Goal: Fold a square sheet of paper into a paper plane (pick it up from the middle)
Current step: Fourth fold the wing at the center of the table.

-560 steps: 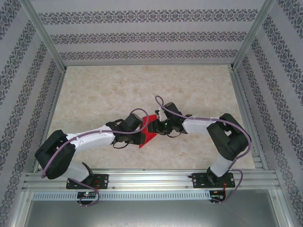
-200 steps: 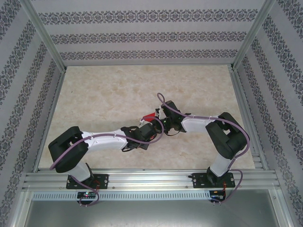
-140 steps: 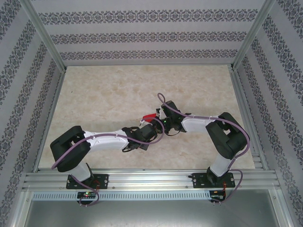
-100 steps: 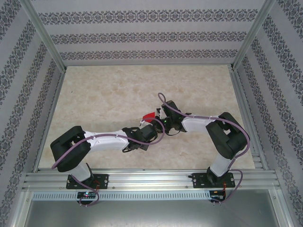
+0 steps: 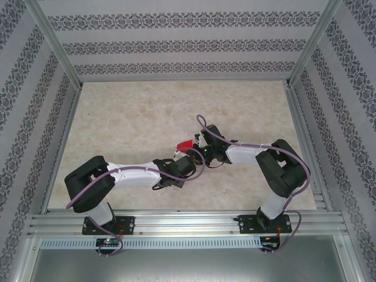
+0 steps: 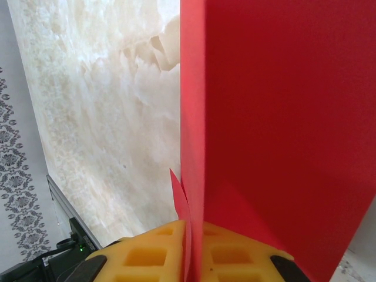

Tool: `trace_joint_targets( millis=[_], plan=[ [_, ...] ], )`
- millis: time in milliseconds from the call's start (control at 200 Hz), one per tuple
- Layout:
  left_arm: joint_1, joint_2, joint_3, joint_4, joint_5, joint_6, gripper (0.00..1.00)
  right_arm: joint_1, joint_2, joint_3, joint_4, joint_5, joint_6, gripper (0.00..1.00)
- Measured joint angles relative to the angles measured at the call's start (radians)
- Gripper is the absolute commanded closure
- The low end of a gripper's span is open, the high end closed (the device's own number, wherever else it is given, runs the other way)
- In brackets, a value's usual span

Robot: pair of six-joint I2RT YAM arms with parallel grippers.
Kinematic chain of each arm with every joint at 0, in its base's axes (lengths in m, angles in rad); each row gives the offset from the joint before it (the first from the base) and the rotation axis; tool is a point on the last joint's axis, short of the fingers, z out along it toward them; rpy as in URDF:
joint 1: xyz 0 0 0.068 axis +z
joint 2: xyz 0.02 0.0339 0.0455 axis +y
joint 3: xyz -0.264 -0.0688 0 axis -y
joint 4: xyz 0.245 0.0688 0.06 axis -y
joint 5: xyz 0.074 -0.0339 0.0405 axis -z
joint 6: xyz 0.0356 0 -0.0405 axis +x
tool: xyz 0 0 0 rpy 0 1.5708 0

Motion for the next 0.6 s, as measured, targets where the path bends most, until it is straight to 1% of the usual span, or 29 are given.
trace_joint_targets(
  millis=[165, 325, 405, 505, 604],
  plan=[
    [0.000, 0.004, 0.000, 0.000, -0.006, 0.000, 0.86, 0.000, 0.000, 0.000, -0.008, 0.000, 0.000, 0.87],
    [0.000, 0.004, 0.000, 0.000, -0.015, -0.004, 0.91, 0.000, 0.000, 0.000, -0.015, 0.000, -0.001, 0.84],
    [0.000, 0.004, -0.004, 0.004, -0.015, -0.005, 0.94, 0.000, -0.002, 0.000, -0.023, 0.000, -0.002, 0.80],
    [0.000, 0.004, -0.016, 0.021, -0.015, -0.016, 0.95, -0.006, -0.014, 0.000, -0.042, 0.010, -0.005, 0.71],
    [0.001, 0.000, -0.036, 0.053, -0.005, -0.025, 0.96, -0.022, -0.050, -0.011, -0.068, 0.028, -0.011, 0.69]
  ],
)
